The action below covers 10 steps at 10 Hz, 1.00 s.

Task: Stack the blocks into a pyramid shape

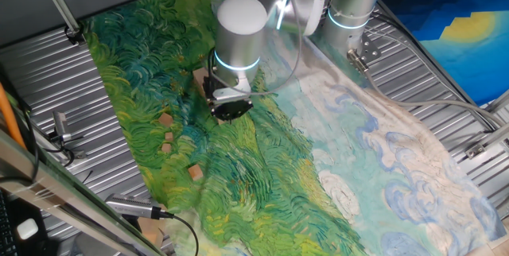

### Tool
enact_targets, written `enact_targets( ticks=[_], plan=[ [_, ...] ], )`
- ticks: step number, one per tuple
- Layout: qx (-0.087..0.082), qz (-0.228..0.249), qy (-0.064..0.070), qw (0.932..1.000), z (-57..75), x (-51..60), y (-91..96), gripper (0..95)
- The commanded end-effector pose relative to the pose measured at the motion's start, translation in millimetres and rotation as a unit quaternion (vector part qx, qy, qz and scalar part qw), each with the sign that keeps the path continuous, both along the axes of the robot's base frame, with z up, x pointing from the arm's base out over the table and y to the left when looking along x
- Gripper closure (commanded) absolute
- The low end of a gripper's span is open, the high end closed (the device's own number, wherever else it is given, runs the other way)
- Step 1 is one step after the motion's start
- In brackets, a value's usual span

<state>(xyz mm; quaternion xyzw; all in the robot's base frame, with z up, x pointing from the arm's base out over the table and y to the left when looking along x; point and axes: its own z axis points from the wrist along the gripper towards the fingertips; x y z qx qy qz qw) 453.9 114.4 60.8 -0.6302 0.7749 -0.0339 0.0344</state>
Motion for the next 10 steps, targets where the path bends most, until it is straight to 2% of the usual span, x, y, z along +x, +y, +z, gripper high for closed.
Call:
enact_targets(
  ticks=[1, 4, 6, 8, 10],
  plan=[
    [-0.006, 0.000, -0.001, 1.0000, -0.1, 9.7, 4.5, 95.0],
    [-0.033, 0.007, 0.007, 0.9994, 6.1, 34.6, 10.1, 95.0],
    [-0.036, 0.009, 0.009, 0.9993, 7.7, 46.8, 14.3, 95.0],
    [-0.036, 0.009, 0.010, 0.9993, 8.6, 53.5, 17.7, 95.0],
    [-0.034, 0.011, 0.010, 0.9993, 7.9, 55.3, 19.8, 95.0]
  ],
)
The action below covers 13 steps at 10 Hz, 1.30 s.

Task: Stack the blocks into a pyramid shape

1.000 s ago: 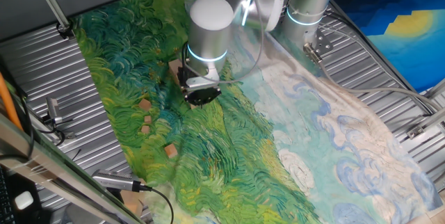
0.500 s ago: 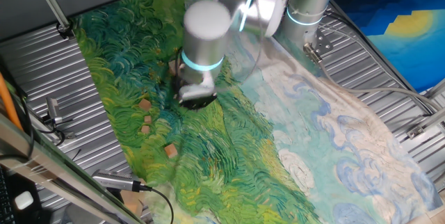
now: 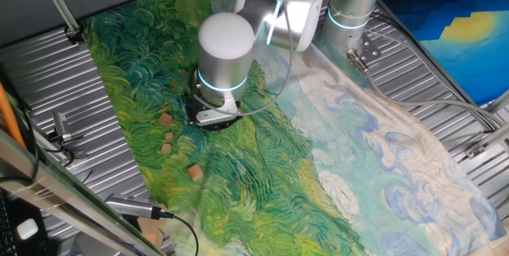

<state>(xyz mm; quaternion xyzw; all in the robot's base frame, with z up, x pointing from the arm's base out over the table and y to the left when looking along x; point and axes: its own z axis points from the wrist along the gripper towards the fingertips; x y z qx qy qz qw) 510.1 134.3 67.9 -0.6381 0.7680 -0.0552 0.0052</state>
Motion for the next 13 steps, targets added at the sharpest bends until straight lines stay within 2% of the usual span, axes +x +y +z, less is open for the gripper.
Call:
enact_targets(
  ticks=[1, 3, 5, 7, 11, 13],
  plan=[
    [0.002, 0.005, 0.001, 1.0000, 0.8, -0.9, 0.3, 95.0],
    [0.001, 0.003, 0.001, 1.0000, -2.2, 2.7, 2.6, 95.0],
    [0.006, 0.010, 0.002, 0.9999, -8.2, 24.4, 4.4, 95.0],
    [0.002, 0.021, 0.003, 0.9998, -6.0, 50.1, 7.5, 95.0],
    [0.006, 0.027, 0.003, 0.9996, -2.2, 78.0, 17.9, 95.0],
    [0.006, 0.032, 0.002, 0.9995, -2.1, 87.5, 26.6, 95.0]
  ],
)
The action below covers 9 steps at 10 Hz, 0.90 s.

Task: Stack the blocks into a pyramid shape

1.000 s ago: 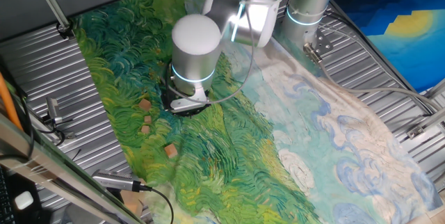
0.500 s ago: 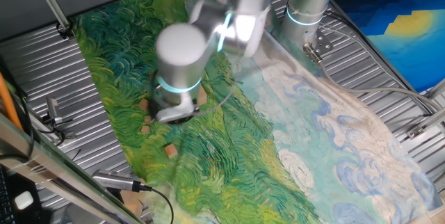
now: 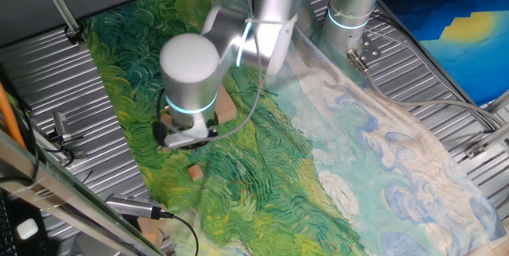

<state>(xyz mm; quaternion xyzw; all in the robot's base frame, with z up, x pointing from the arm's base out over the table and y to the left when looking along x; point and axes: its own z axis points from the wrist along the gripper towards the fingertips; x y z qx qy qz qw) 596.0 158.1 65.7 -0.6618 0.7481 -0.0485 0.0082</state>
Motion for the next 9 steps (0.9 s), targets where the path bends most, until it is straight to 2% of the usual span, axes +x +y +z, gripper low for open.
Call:
enact_targets(
  ticks=[1, 6, 7, 8, 9],
  plan=[
    [-0.001, 0.004, -0.003, 1.0000, -0.3, 6.7, 10.3, 95.0],
    [0.002, 0.008, -0.007, 0.9999, -8.0, 21.4, 32.5, 95.0],
    [0.007, 0.025, -0.007, 0.9996, -10.6, 23.7, 36.6, 95.0],
    [0.014, 0.037, -0.009, 0.9992, -12.5, 24.1, 38.7, 38.0],
    [0.023, 0.057, -0.010, 0.9981, -15.7, 24.8, 40.4, 19.0]
  ],
)
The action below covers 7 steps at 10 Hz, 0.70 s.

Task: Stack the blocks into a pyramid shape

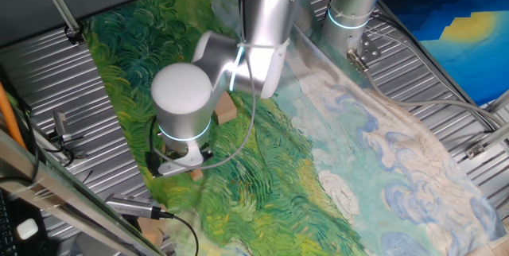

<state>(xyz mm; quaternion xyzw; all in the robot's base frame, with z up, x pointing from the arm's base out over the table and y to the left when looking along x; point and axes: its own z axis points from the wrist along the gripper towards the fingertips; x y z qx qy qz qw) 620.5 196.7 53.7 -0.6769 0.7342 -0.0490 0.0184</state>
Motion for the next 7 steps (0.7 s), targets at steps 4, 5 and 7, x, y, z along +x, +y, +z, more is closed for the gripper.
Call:
enact_targets(
  ticks=[4, 5, 7],
  plan=[
    [0.028, 0.051, -0.009, 0.9982, -15.2, 4.0, -0.6, 19.0],
    [0.029, 0.053, -0.010, 0.9981, -17.4, 4.8, -0.4, 19.0],
    [0.028, 0.055, -0.010, 0.9981, -17.7, 5.2, 2.2, 19.0]
  ],
)
